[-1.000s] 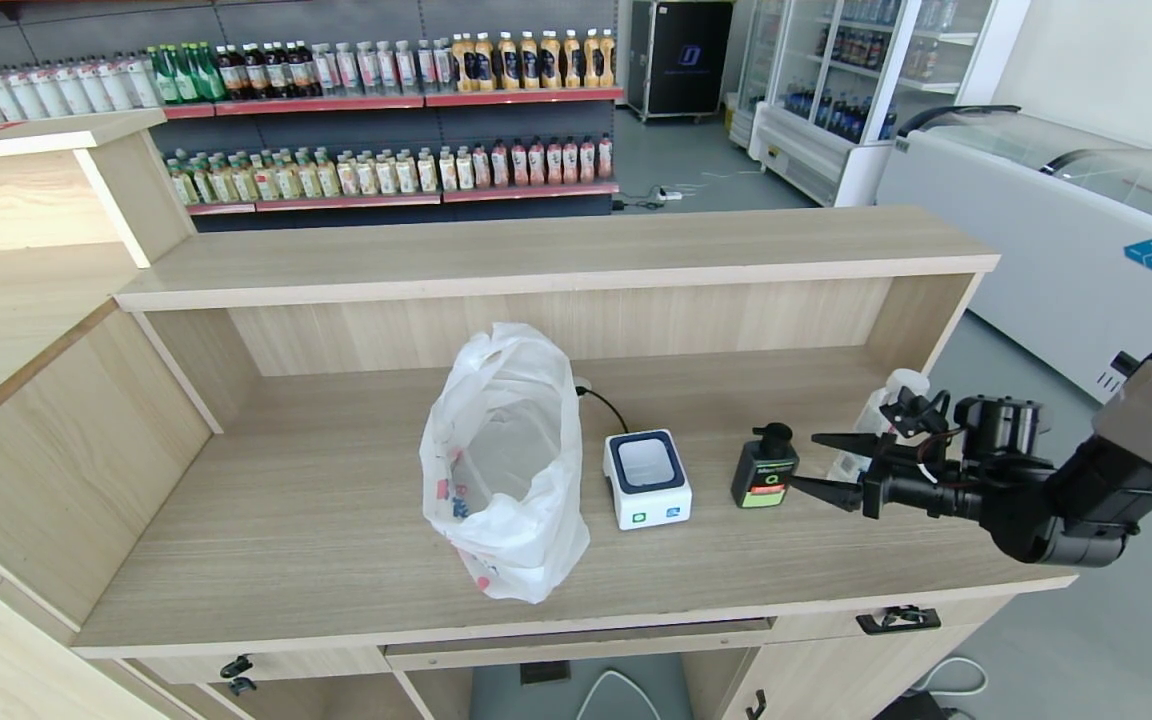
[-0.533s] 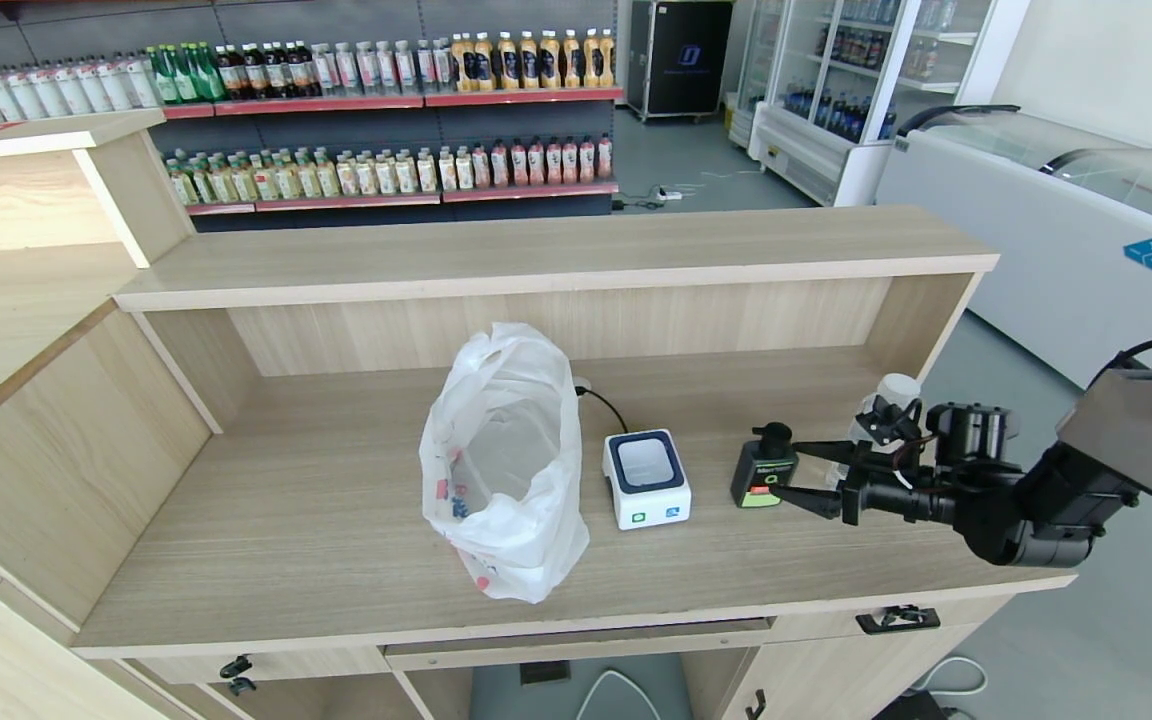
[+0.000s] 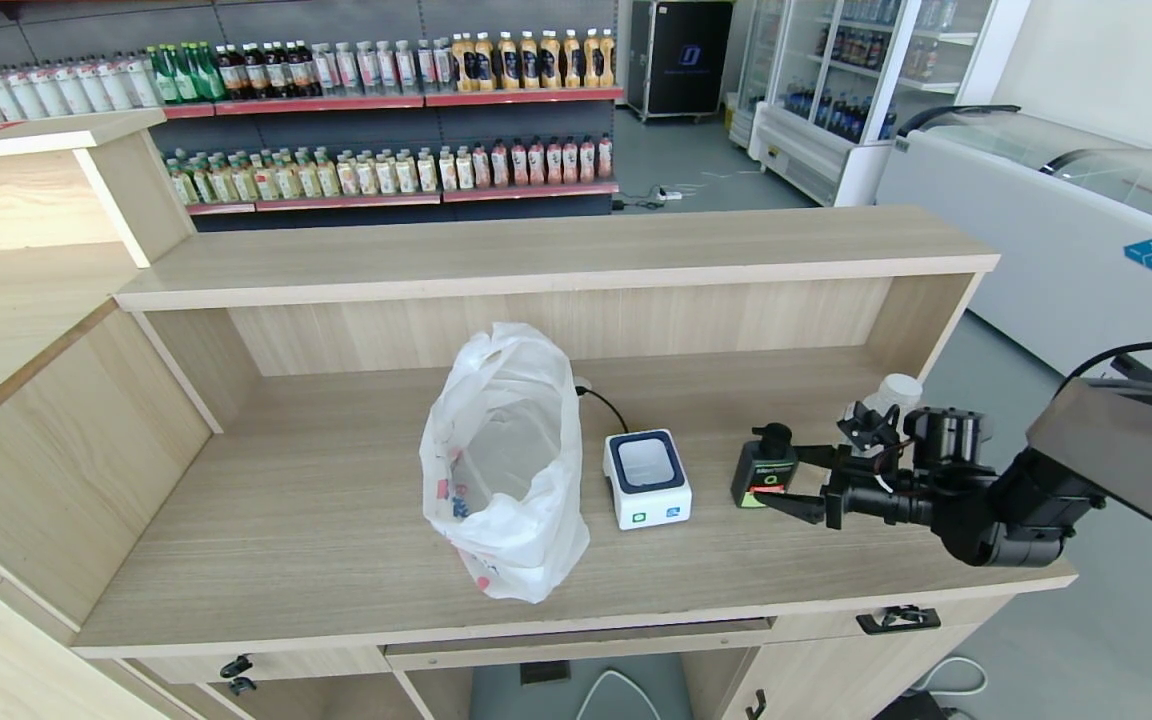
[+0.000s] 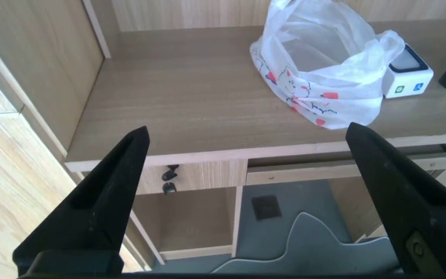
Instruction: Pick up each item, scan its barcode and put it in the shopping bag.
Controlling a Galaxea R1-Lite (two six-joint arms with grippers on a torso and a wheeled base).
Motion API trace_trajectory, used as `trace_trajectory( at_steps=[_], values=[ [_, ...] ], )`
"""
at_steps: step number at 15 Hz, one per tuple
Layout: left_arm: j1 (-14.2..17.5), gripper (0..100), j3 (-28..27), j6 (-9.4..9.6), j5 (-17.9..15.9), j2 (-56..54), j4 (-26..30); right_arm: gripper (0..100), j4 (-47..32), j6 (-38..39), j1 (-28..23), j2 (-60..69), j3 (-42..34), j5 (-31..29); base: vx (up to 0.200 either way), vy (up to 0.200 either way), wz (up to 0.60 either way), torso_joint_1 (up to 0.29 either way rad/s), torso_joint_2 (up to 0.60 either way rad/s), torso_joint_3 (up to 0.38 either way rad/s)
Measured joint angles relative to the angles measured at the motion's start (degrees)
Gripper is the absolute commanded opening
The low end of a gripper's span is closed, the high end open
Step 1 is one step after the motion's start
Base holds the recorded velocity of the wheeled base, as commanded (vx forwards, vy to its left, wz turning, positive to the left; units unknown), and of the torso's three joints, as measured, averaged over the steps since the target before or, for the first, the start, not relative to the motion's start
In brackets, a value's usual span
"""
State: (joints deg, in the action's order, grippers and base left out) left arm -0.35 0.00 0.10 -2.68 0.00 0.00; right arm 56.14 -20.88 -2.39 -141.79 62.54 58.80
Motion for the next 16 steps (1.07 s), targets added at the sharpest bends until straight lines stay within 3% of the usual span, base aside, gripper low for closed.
trace_trajectory(
  at_steps=[1, 2, 11, 16],
  values=[
    [0.0, 100, 0.0, 0.00, 0.0, 0.0, 0.0, 100, 0.0, 0.0, 0.1, -0.2, 0.3, 0.5, 0.000, 0.000, 0.00, 0.000, 0.00, 0.000],
    [0.0, 100, 0.0, -0.02, 0.0, 0.0, 0.0, 0, 0.0, 0.0, 0.2, -0.5, 0.6, 1.1, 0.000, 0.000, 0.00, 0.000, 0.00, 0.000],
    [0.0, 100, 0.0, 0.00, 0.0, 0.0, 0.0, 0, 0.0, -0.4, 0.2, 0.1, 0.2, 1.7, 0.000, 0.000, 0.00, 0.000, 0.00, 0.000],
    [0.0, 100, 0.0, 0.00, 0.0, 0.0, 0.0, 0, -0.9, -0.6, -0.6, 11.3, -5.2, 1.7, 0.000, 0.000, 0.00, 0.000, 0.00, 0.000]
  ],
)
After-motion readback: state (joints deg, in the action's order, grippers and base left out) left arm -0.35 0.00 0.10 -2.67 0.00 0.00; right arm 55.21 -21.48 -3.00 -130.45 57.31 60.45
